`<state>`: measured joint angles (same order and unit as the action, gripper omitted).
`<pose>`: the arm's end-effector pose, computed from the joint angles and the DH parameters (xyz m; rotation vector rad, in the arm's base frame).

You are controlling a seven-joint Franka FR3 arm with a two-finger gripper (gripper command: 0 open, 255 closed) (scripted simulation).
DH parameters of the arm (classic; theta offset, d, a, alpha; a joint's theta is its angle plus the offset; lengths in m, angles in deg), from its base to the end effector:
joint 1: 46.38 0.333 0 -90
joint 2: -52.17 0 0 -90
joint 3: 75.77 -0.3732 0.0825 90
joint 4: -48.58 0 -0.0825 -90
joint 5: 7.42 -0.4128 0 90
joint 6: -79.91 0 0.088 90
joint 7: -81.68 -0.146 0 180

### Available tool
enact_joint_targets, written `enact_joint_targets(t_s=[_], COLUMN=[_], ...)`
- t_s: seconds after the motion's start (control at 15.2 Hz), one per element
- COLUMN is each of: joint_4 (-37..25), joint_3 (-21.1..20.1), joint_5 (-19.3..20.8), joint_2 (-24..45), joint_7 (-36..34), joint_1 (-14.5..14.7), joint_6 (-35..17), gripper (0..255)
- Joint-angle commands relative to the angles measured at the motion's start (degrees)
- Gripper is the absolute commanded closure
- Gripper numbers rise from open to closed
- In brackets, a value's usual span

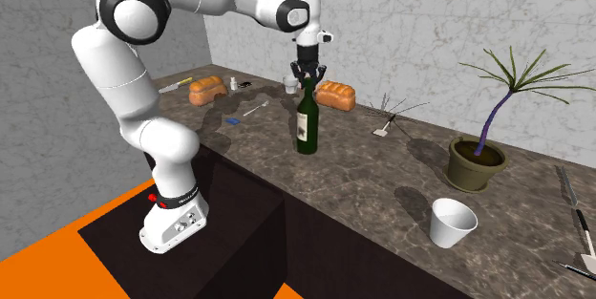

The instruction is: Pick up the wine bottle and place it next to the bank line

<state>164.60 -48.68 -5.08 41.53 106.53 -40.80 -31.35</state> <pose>0.4949 -0.2141 0.5371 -3.1265 -0.1174 -0.1476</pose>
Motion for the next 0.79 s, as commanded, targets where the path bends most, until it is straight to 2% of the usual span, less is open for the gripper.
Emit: enact_joint_targets(t_s=[0.0,0.73], joint_4=[-0.1,-5.6], joint_3=[-1.6,-9.5], joint_5=[-0.3,-2.2], joint_2=[0.4,6.3], joint_7=[-2.7,-16.1], joint_1=[1.1,7.5], joint_6=[-0.3,-0.3], gripper=[255,255])
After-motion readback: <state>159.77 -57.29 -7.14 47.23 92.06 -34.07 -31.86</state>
